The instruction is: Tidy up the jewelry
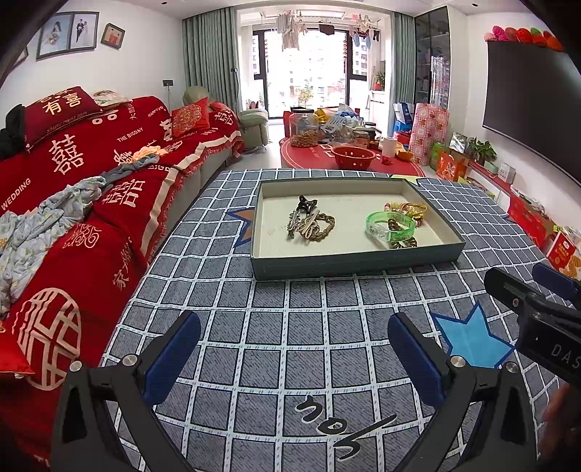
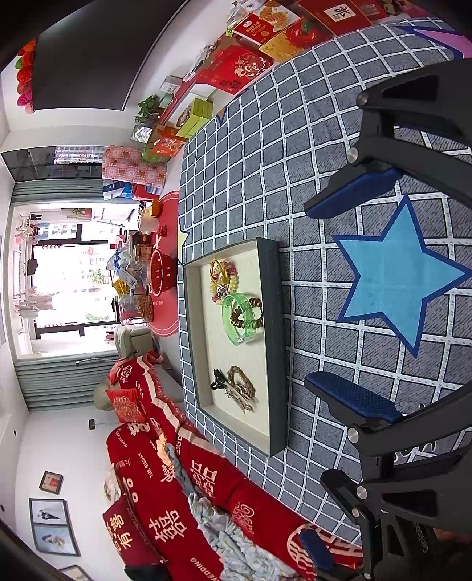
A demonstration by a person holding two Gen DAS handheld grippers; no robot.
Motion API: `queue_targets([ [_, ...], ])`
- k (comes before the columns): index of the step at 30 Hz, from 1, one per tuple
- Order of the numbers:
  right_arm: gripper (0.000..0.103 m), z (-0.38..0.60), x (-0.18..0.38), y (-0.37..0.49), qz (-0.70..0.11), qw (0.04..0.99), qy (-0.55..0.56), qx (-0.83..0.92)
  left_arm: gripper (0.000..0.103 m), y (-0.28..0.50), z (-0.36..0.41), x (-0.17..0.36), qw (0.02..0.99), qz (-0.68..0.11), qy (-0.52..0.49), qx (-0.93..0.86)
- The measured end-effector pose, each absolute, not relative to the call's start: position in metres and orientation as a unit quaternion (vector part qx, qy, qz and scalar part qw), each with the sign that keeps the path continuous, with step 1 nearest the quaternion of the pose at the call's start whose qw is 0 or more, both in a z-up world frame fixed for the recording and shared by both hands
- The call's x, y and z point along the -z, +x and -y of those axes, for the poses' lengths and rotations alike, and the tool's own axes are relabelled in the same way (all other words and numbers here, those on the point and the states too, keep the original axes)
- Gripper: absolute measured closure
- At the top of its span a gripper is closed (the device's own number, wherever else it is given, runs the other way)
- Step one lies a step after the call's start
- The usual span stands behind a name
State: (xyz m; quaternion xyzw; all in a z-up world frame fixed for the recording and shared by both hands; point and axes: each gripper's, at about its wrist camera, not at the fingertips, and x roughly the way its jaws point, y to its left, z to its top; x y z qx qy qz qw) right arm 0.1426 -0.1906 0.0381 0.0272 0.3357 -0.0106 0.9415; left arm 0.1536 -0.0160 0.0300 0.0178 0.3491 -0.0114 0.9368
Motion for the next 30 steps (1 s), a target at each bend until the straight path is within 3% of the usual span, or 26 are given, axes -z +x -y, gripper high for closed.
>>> queue_targets([
  [30,0.015,0.1883,-0.0385,0.1423,-0.335,0.942,0.027,0.010,0.000,0.1538,0.0163,-0.0304,0.937,-0.349,0.017,0.011],
])
